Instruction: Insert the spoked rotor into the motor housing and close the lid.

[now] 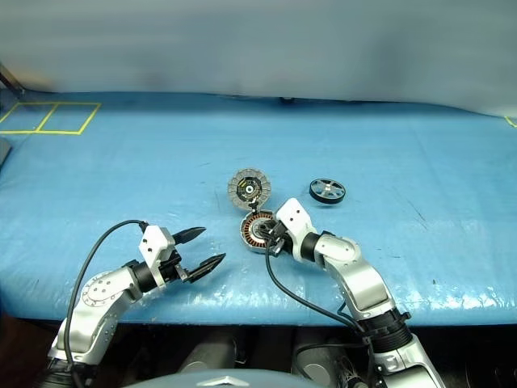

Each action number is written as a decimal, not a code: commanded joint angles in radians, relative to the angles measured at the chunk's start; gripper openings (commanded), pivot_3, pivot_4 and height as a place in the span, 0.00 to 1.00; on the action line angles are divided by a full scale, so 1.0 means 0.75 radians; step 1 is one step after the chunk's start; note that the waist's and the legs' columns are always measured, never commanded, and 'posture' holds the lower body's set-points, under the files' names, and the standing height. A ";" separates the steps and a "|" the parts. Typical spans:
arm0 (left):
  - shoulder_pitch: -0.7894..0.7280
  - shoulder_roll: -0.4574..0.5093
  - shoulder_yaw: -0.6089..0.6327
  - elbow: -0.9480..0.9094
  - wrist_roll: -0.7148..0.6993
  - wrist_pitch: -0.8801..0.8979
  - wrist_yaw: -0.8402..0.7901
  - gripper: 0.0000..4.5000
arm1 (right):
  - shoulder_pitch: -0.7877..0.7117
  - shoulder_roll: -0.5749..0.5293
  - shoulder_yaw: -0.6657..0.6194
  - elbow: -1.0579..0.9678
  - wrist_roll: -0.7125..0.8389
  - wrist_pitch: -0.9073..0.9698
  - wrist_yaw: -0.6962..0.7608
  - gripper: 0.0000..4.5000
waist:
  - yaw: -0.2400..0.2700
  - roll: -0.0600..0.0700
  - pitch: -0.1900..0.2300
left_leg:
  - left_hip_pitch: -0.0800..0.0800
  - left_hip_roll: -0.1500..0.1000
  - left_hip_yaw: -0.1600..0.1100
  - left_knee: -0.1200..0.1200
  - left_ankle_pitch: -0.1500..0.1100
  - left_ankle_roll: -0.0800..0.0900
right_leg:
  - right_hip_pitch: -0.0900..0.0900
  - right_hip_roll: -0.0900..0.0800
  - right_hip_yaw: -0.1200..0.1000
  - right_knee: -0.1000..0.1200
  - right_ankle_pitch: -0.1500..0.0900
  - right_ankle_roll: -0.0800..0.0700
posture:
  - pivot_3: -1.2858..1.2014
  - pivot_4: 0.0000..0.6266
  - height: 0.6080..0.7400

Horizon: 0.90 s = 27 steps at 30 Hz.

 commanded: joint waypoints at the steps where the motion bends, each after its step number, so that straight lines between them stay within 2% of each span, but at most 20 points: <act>1: -0.009 -0.003 0.003 -0.002 0.006 -0.029 -0.002 1.00 | -0.005 0.006 -0.009 -0.010 -0.007 -0.028 -0.009 0.16 | 0.000 0.000 0.000 | 0.000 0.000 0.000 0.000 0.000 0.000 | 0.000 0.000 0.000 0.000 0.000 0.000 | 0.52 0.24 1.00; 10: -0.013 -0.002 0.003 0.002 0.008 -0.029 -0.001 1.00 | -0.001 0.005 -0.007 -0.011 0.002 -0.021 0.007 0.16 | 0.000 0.000 0.000 | 0.000 0.000 0.000 0.000 0.000 0.000 | 0.000 0.000 0.000 0.000 0.000 0.000 | 0.52 0.24 1.00; 16: -0.012 -0.002 0.005 0.002 0.012 -0.030 0.002 1.00 | 0.000 0.006 -0.008 -0.017 -0.007 -0.027 0.004 0.60 | 0.000 0.000 0.000 | 0.000 0.000 0.000 0.000 0.000 0.000 | 0.000 0.000 0.000 0.000 0.000 0.000 | 0.52 0.24 1.00; 26: -0.010 -0.004 0.005 0.002 0.018 -0.029 0.003 1.00 | -0.008 0.038 -0.046 -0.050 0.030 -0.028 0.000 0.60 | 0.000 0.000 0.000 | 0.000 0.000 0.000 0.000 0.000 0.000 | 0.000 0.000 0.000 0.000 0.000 0.000 | 0.52 0.24 1.00; 27: -0.009 -0.004 0.005 0.001 0.019 -0.029 0.004 1.00 | -0.011 0.041 -0.050 -0.046 0.028 -0.029 -0.006 0.56 | 0.000 0.000 0.000 | 0.000 0.000 0.000 0.000 0.000 0.000 | 0.000 0.000 0.000 0.000 0.000 0.000 | 0.52 0.24 1.00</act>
